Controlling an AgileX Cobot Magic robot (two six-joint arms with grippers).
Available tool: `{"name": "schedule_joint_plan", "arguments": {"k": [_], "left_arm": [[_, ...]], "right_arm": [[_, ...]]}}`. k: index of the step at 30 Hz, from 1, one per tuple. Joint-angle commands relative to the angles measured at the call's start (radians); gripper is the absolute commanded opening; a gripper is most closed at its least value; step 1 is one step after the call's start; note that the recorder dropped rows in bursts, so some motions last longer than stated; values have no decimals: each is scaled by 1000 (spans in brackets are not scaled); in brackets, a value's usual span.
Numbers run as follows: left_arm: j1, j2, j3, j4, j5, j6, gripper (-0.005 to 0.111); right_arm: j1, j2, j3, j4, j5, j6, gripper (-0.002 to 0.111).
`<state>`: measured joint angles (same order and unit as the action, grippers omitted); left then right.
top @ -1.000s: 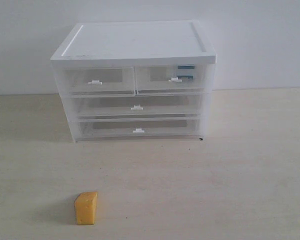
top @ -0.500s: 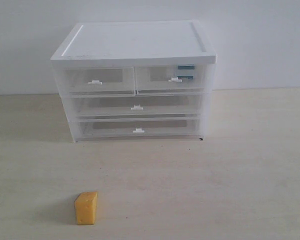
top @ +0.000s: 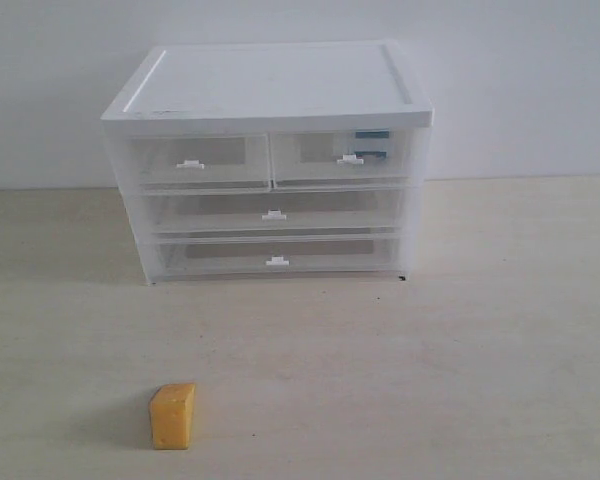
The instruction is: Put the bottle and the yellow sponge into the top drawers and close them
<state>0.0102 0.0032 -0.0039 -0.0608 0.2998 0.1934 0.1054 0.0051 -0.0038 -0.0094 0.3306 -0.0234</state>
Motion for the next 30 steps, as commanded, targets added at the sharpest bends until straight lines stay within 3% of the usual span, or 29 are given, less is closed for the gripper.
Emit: {"name": "schedule_joint_plan", "arguments": {"k": [1,9,16,18,26,30], "left_arm": [[3,-3,4,25,-155,32,4],[3,-3,4,22,-308,25,4],[3,-3,4,12,-308,-296,4],[3,-3,4,12,-319,-322,4],[3,-3,4,27,-602,-526,4],[3,-3,-10,28,-652,-531,4]], "right_arm": [[-3,-5,4,0,-9,0,0],[-3,-5,4,0,-9,3,0],[-3,-5,4,0,-9,3,0],[-3,-5,4,0,-9,3,0],[-3,-5,4,0,-9,3,0],[-3,-5,4,0,-9,3,0]]}}
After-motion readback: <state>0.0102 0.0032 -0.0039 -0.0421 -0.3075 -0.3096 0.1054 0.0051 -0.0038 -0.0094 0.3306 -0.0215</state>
